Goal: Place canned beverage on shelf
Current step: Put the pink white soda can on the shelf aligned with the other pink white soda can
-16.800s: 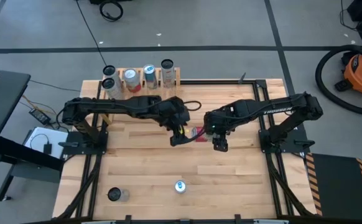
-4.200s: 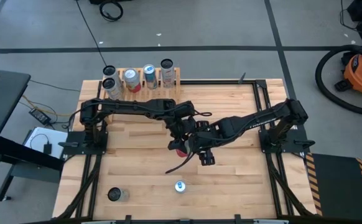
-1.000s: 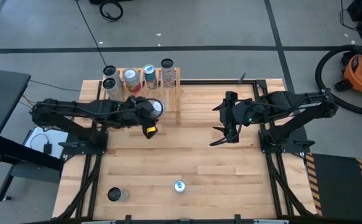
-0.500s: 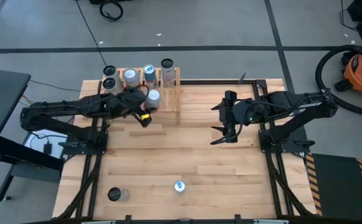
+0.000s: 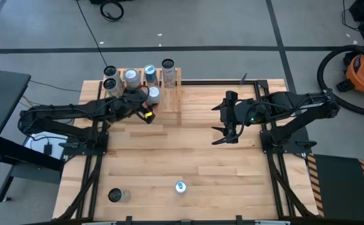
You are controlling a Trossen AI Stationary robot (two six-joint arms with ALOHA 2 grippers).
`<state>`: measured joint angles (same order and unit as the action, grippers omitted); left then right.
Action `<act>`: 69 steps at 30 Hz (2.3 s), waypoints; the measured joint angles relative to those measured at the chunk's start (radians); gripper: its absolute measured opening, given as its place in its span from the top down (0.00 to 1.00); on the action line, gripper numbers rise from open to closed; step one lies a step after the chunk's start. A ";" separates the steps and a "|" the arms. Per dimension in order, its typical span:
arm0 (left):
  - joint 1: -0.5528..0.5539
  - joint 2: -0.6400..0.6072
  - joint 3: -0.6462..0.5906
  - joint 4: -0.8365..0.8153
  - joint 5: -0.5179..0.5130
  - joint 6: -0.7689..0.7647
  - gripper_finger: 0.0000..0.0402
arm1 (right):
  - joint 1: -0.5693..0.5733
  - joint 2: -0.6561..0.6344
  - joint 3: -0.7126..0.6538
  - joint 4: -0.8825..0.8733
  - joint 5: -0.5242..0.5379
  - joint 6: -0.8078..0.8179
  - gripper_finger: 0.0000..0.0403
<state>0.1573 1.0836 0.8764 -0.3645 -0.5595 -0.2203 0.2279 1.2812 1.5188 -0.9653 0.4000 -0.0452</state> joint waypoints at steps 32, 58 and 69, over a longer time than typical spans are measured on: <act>0.088 0.000 0.000 -0.003 0.217 -0.066 0.21 | 0.000 0.000 0.000 0.000 0.000 0.000 0.18; 0.084 0.010 0.000 -0.002 0.135 -0.022 0.21 | 0.000 0.000 0.000 0.024 -0.009 0.000 0.18; 0.084 0.010 0.000 0.008 0.063 -0.045 0.21 | 0.000 0.000 0.000 0.131 -0.009 0.000 0.18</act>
<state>0.2418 1.0935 0.8764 -0.3565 -0.4967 -0.2651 0.2279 1.2816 1.5191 -0.8340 0.3912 -0.0452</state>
